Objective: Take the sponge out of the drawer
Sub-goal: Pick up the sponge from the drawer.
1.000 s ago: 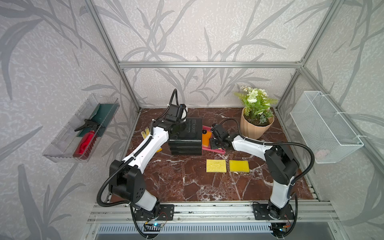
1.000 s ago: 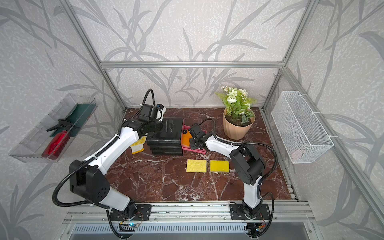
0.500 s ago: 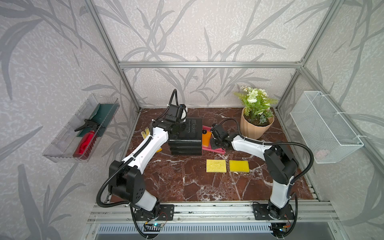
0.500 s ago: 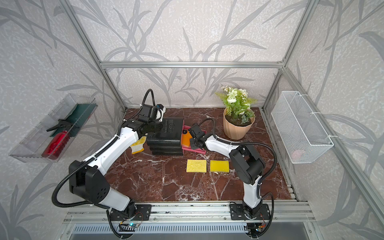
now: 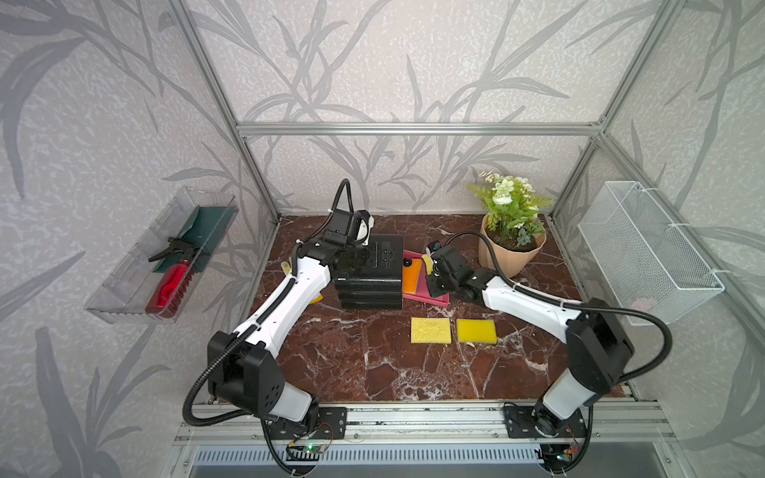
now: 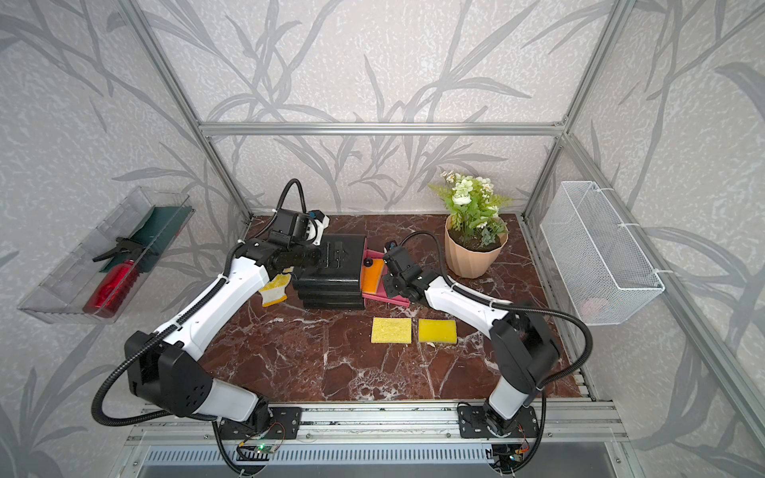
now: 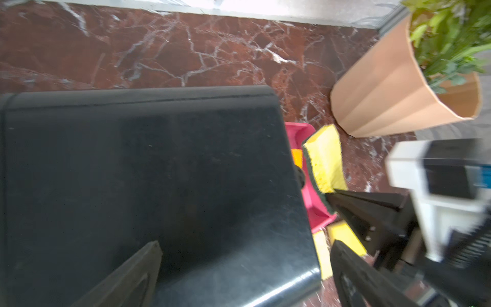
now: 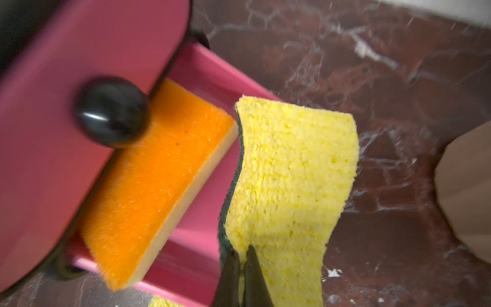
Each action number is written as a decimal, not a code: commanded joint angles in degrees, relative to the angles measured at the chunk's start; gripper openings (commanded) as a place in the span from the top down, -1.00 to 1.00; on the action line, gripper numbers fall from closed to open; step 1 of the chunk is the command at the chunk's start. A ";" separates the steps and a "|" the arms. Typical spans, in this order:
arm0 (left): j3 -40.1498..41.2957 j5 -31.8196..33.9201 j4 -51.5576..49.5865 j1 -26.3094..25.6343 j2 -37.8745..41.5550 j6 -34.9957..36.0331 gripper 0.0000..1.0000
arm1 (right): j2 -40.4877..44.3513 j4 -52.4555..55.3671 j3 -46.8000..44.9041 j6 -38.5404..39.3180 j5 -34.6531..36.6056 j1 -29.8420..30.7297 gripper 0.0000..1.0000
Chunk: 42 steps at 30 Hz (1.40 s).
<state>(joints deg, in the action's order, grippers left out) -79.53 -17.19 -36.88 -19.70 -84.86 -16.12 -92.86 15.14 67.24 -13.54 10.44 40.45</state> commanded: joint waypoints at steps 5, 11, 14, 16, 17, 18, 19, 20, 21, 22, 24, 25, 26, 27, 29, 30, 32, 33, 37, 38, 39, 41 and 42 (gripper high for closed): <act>-10.20 -13.28 -6.77 0.37 -0.46 0.12 -0.98 | 12.10 -2.70 -3.60 21.19 -6.36 0.43 1.00; -14.55 -16.91 -11.14 -0.05 -3.33 0.81 -0.85 | 16.09 3.26 -3.35 30.81 -15.46 1.05 1.00; -14.87 -18.92 -12.55 -0.81 -4.95 1.09 -0.78 | 16.70 4.89 -2.55 34.85 -18.84 2.62 1.00; -15.04 -19.84 -13.01 -1.44 -5.46 1.44 -0.76 | 16.20 6.64 -1.01 36.72 -20.24 3.29 0.99; -15.04 -20.22 -13.04 -1.67 -5.60 1.48 -0.76 | 15.90 7.31 -0.28 37.33 -20.68 3.64 0.99; -15.06 -20.41 -13.08 -2.03 -5.79 1.59 -0.74 | 15.55 7.95 0.34 37.82 -21.08 3.84 0.99; -15.12 -20.47 -13.23 -2.24 -5.94 1.78 -0.72 | 15.30 8.43 0.95 38.12 -21.36 4.13 0.99; -15.13 -20.50 -13.63 -2.50 -6.17 2.03 -0.70 | 14.96 8.90 1.43 38.53 -21.66 4.24 0.98; -15.09 -20.56 -13.93 -2.83 -6.44 2.22 -0.67 | 14.61 9.27 2.02 38.77 -21.86 4.42 0.99; -14.92 -20.54 -14.06 -3.13 -6.61 2.52 -0.62 | 14.34 9.54 2.24 38.85 -21.58 4.62 0.98; -14.39 -20.14 -14.75 -3.88 -6.79 3.23 -0.50 | 14.02 9.74 2.45 39.05 -20.88 4.88 0.98; -14.01 -19.93 -14.99 -4.07 -6.65 3.39 -0.42 | 13.94 9.66 2.46 38.95 -20.60 4.98 0.97; -13.24 -19.61 -15.00 -4.26 -6.67 3.42 -0.32 | 13.93 9.69 2.49 38.94 -20.55 5.08 0.97; -12.76 -19.36 -15.00 -4.36 -6.59 3.46 -0.23 | 13.86 9.68 2.48 38.94 -20.50 5.15 0.97; -11.92 -19.50 -14.50 -4.42 -6.41 3.17 -0.03 | 13.68 9.71 2.64 38.98 -20.39 5.26 0.97; -11.56 -19.78 -14.24 -4.55 -6.35 3.04 0.08 | 13.54 9.66 2.80 39.03 -20.24 5.43 0.97; -10.94 -20.39 -13.71 -4.68 -6.24 2.85 0.24 | 13.43 9.24 2.87 38.95 -19.55 5.73 0.97; -10.66 -20.56 -13.62 -4.81 -6.28 2.74 0.34 | 13.49 8.28 2.57 38.78 -18.50 5.92 0.97; -9.40 -20.33 -13.26 -5.16 -6.09 2.43 0.98 | 14.26 3.61 0.55 36.97 -17.38 6.49 0.97; -9.05 -19.97 -12.97 -5.25 -5.85 2.24 1.00 | 14.39 2.76 0.20 36.46 -17.67 6.55 0.97; -8.59 -19.74 -12.55 -5.29 -5.47 2.10 1.00 | 14.54 1.88 -0.11 35.92 -17.73 6.66 0.96; -7.86 -19.31 -11.92 -5.37 -4.67 1.80 1.00 | 14.70 0.90 -0.39 35.18 -17.73 6.97 0.92; -7.42 -18.88 -11.43 -5.43 -4.09 1.56 1.00 | 14.72 0.77 -0.43 34.80 -17.42 7.14 0.84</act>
<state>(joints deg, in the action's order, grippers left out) -88.29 -36.10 -48.21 -24.36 -91.15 -14.87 -79.11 22.00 66.81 23.07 -7.38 46.78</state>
